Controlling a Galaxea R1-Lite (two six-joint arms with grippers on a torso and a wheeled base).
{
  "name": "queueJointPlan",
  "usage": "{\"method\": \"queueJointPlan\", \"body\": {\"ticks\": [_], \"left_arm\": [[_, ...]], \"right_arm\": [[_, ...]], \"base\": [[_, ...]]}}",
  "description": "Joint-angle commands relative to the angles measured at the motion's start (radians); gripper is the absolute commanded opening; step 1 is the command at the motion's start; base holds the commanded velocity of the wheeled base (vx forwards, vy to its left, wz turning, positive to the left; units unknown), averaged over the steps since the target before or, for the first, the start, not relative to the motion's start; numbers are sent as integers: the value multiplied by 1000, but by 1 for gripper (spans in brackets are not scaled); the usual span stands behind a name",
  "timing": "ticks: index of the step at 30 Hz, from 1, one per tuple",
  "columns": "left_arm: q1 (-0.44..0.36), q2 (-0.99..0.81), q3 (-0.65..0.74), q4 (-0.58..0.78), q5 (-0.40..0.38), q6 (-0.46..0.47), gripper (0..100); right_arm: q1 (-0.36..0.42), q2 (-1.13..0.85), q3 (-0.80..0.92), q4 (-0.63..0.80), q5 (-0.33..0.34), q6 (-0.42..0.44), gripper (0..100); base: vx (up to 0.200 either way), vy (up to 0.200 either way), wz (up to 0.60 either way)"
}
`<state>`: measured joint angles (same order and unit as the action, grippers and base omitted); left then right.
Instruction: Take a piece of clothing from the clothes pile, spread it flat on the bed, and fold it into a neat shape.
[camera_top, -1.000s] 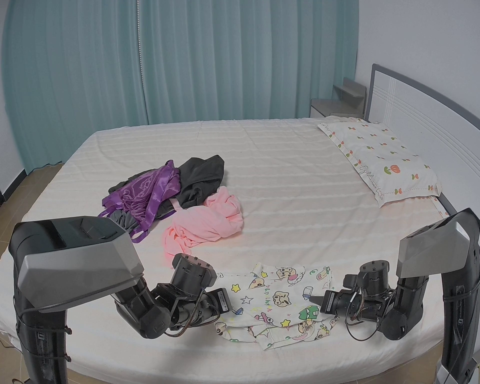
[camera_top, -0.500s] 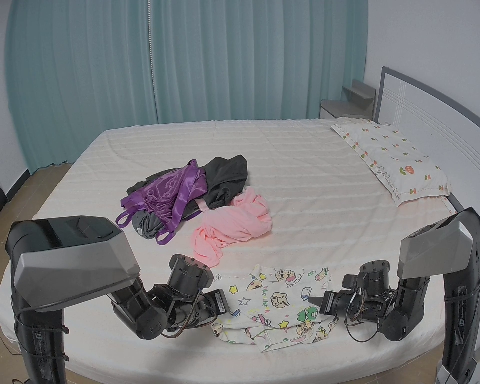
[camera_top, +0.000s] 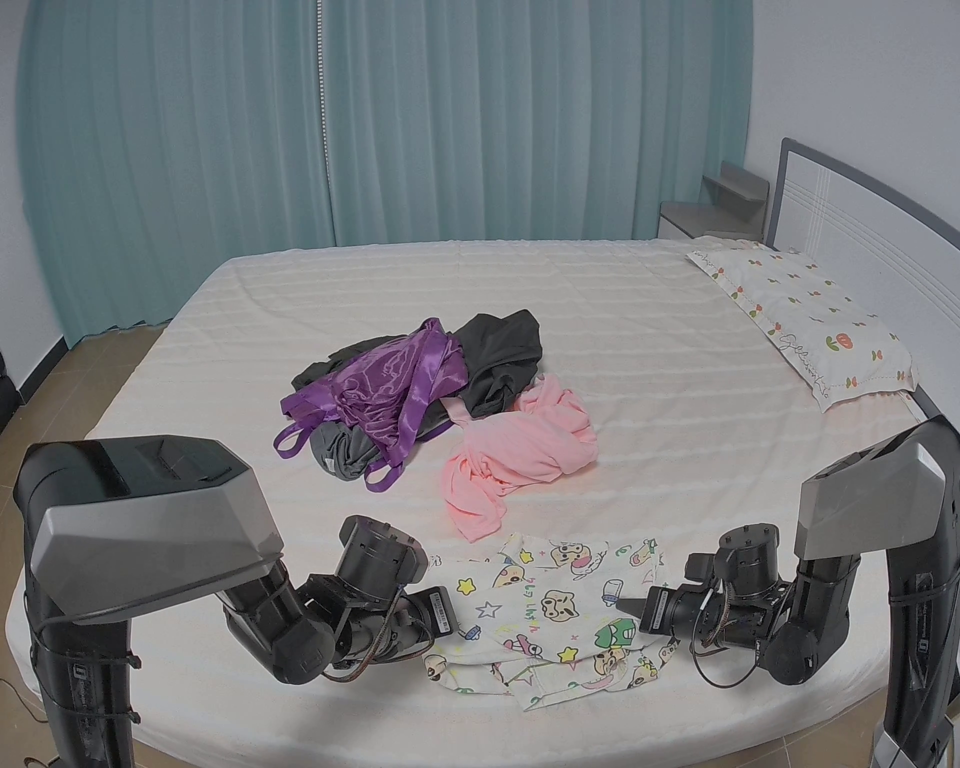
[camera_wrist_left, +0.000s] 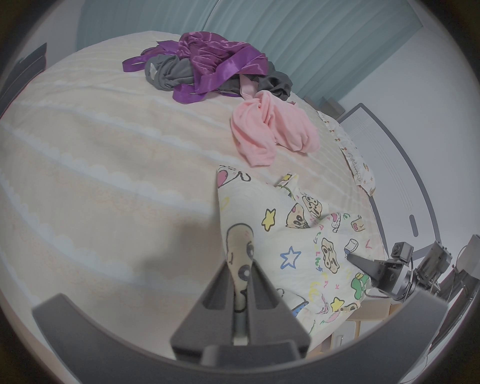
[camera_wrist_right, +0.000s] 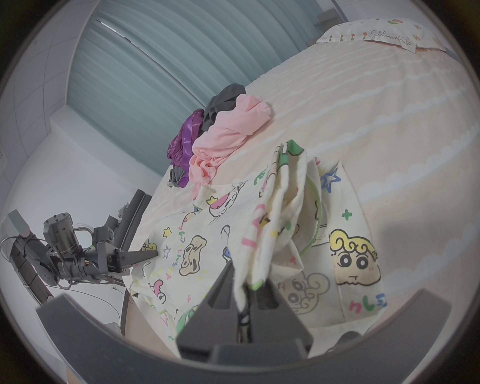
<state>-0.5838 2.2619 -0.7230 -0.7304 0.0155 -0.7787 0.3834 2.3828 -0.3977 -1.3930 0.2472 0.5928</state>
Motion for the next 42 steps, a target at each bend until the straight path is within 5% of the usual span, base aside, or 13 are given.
{"method": "queueJointPlan", "body": {"ticks": [1, 2, 3, 4, 15, 25, 28, 42], "left_arm": [[-4, 4, 7, -6, 0, -1, 0], [-4, 4, 19, -17, -5, -1, 100], [-5, 4, 25, -24, -11, -1, 100], [-7, 2, 30, -32, -16, 1, 100], [29, -44, 114, -145, -22, -16, 100], [139, -171, 315, -287, -223, -205, 100], [142, -160, 327, -328, -226, -228, 100], [142, -148, 330, -336, -226, -229, 100]], "right_arm": [[0, 4, 3, 0, 0, -1, 0], [0, 4, 16, 0, 0, -4, 0], [2, 3, 16, 0, 0, -2, 0], [2, 1, 19, 0, 0, -2, 100], [-11, -134, 134, -38, 0, -10, 100], [20, -119, 269, -90, 6, -1, 100], [31, -102, 306, -178, -2, -4, 100], [72, -99, 284, -178, -17, -8, 100]], "base": [[0, 0, 0], [0, 0, 0], [0, 0, 0], [0, 0, 0], [0, 0, 0], [0, 0, 0], [0, 0, 0], [0, 0, 0]]}}
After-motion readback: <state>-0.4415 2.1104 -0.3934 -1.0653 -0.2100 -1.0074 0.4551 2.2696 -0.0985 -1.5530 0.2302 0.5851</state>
